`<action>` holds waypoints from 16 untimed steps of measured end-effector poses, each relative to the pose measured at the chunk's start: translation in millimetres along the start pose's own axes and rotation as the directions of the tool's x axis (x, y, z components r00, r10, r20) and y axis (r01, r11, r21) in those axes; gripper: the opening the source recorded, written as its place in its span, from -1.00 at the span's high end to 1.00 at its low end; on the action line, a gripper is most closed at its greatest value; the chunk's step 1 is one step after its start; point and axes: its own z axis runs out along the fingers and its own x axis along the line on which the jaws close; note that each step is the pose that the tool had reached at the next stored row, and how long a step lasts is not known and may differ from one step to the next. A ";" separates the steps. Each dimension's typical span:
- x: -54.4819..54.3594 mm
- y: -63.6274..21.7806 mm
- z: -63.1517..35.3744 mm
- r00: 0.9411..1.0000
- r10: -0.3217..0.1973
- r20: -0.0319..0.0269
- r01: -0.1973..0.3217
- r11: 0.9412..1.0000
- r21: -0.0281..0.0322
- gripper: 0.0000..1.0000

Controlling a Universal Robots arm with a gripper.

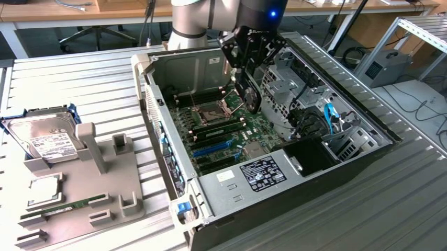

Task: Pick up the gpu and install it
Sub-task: 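Pick up the gpu and move the gpu toward the slot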

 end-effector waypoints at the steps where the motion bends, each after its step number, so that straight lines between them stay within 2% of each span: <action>1: 0.0 0.0 0.5 1.000 0.000 0.000 0.000 1.000 0.000 0.48; 16: 0.2 0.0 7.2 1.000 0.000 0.000 0.000 1.000 0.000 0.48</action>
